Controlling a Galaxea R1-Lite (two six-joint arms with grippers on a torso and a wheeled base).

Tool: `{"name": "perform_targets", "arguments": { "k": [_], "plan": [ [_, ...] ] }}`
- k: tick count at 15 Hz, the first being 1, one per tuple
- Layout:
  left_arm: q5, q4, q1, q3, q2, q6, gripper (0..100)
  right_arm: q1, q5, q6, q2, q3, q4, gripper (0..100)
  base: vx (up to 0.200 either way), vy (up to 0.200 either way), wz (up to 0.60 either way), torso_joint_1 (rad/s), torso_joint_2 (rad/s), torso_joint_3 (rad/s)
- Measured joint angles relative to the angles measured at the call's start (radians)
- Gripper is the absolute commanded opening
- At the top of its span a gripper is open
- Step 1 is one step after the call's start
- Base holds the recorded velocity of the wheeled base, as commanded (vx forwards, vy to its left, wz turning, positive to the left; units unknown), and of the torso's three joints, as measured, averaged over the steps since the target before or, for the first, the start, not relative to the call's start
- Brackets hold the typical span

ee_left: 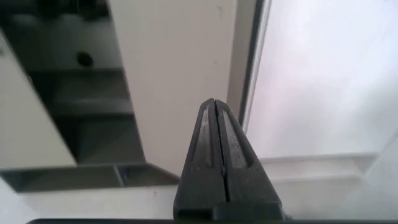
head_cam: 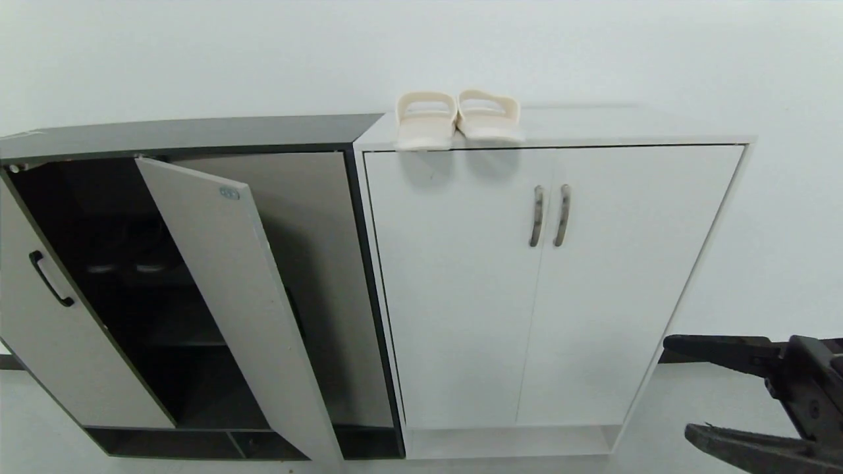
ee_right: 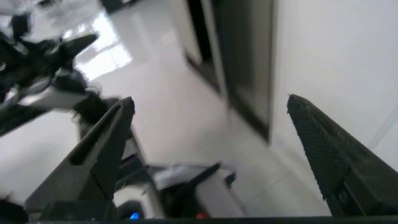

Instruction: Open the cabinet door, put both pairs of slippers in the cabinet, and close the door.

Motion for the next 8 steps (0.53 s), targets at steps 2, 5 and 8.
{"name": "perform_targets", "arguments": {
  "k": [2,5,8],
  "plan": [
    [0.000,0.000,-0.001,0.000,0.000,0.000,0,0.000,0.001,0.000,-0.001,0.000,-0.002,100,0.000,0.000,0.00,0.164,-0.49,-0.303],
    [0.000,0.001,-0.001,0.000,0.000,0.000,0,0.000,0.000,0.000,0.000,0.000,0.000,100,0.000,0.000,0.00,0.185,-0.47,-0.281],
    [0.000,0.000,0.000,0.000,0.000,0.000,0,0.000,0.000,0.000,0.000,0.002,0.000,100,0.000,0.000,0.00,0.194,-0.48,-0.276]
  ]
}}
